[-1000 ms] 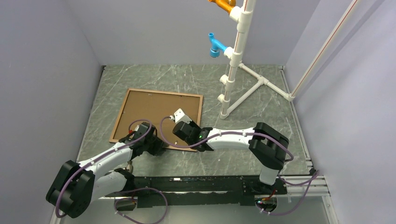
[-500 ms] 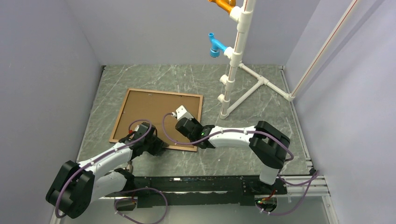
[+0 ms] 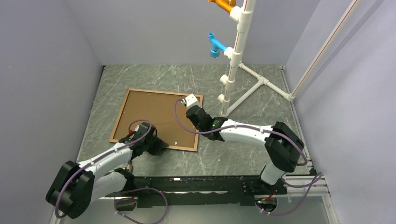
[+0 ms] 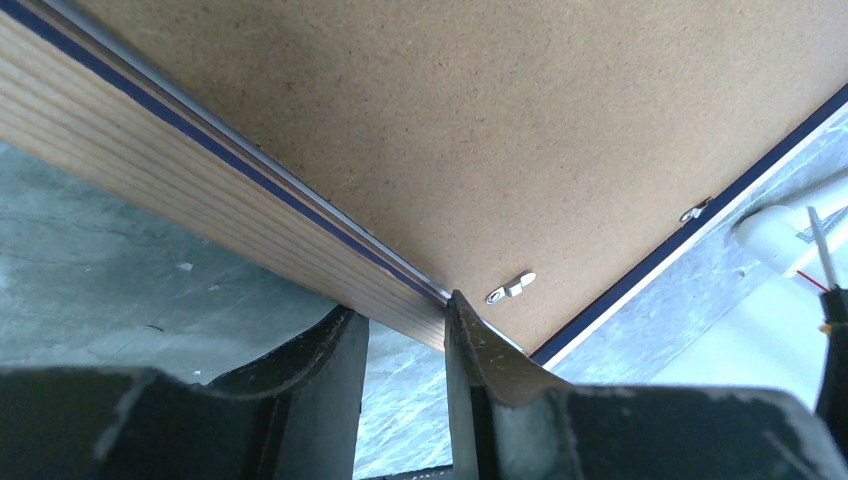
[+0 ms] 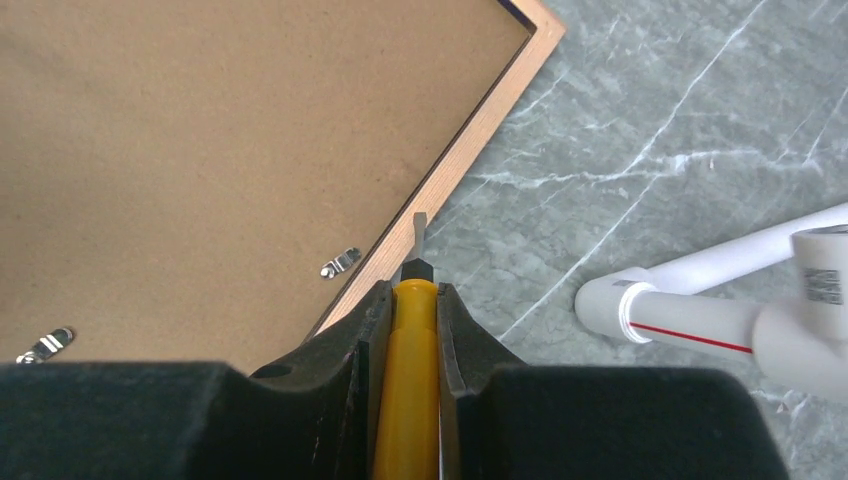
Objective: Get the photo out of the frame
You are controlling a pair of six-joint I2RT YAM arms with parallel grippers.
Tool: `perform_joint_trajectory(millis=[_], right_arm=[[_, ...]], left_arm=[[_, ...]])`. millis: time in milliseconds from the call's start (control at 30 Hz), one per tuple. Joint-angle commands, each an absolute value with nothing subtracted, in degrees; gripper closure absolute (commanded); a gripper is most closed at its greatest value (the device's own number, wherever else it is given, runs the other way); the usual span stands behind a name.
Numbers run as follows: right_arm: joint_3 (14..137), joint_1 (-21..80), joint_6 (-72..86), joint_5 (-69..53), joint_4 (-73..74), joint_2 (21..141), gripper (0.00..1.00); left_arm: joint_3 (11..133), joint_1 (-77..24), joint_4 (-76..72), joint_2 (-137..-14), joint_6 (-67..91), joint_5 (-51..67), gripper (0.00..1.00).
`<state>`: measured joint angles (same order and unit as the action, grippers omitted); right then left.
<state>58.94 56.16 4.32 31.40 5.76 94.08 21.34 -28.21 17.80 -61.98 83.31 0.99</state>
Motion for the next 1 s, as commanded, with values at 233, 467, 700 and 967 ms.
perform_joint_trajectory(millis=[233, 467, 700, 967], right_arm=[[58.40, 57.63, 8.07, 24.58, 9.78, 88.70, 1.00], [56.65, 57.66, 9.23, 23.57, 8.88, 90.77, 1.00], [56.57, 57.65, 9.17, 23.24, 8.61, 92.44, 1.00], [56.52, 57.64, 8.67, 23.79, 6.96, 94.73, 1.00]], left_arm=[[18.29, -28.17, 27.14, -63.54, 80.59, -5.74, 1.00], [18.11, -28.17, 27.16, -63.57, 80.57, -5.54, 1.00], [17.93, -28.21, 27.25, -63.06, 80.86, -5.65, 1.00], [17.86, -28.15, 27.25, -63.13, 80.45, -5.80, 1.00]])
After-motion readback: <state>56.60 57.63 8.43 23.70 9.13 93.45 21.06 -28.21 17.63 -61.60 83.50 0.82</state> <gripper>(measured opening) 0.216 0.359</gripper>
